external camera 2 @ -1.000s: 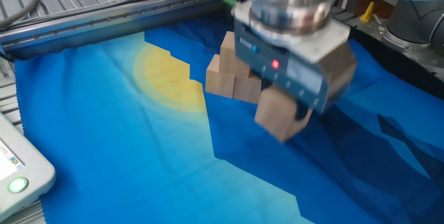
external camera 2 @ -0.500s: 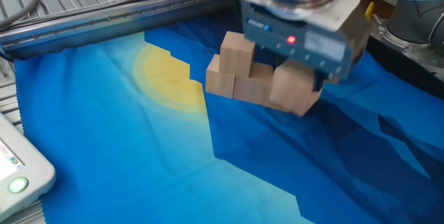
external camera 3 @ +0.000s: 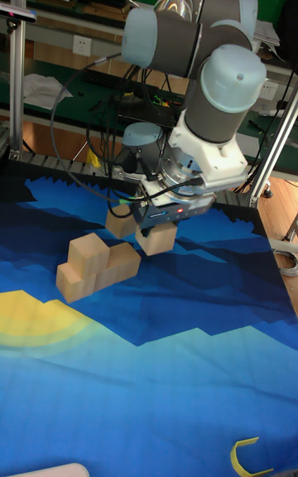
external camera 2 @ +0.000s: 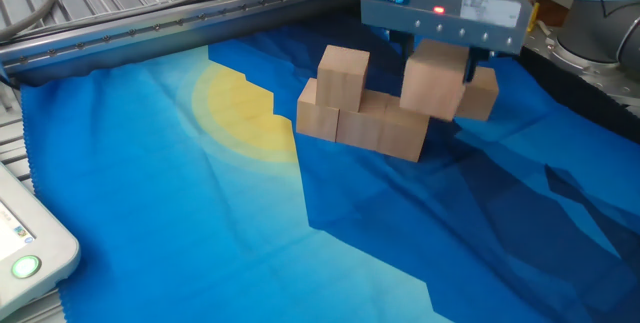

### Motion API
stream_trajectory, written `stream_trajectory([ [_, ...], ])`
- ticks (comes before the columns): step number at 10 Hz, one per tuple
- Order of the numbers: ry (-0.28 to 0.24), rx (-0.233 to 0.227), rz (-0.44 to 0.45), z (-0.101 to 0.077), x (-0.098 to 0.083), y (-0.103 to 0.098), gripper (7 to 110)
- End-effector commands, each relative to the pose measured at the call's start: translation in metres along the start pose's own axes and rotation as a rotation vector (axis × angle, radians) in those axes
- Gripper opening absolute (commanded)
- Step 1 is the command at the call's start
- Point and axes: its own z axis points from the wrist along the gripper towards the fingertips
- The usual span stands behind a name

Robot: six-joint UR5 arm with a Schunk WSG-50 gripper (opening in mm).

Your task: Stack the blocks into a pyramid shape

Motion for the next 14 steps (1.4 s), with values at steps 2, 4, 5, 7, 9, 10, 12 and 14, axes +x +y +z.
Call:
stream_trajectory([
  [2, 0.025, 0.008, -0.149, 0.025, 0.008, -0.034, 7],
  [4, 0.079, 0.094, -0.143, 0.031, 0.014, -0.063, 7],
  [5, 0.075, 0.083, -0.159, 0.032, 0.012, -0.060, 7],
  [7, 0.065, 0.063, -0.189, 0.035, 0.010, -0.049, 7],
  [9, 0.070, 0.076, -0.189, 0.038, 0.009, -0.052, 7],
  [10, 0.073, 0.077, -0.190, 0.039, 0.009, -0.052, 7],
  [12, 0.079, 0.047, -0.192, 0.040, 0.011, -0.044, 7],
  [14, 0.095, 0.028, -0.187, 0.040, 0.015, -0.037, 7],
])
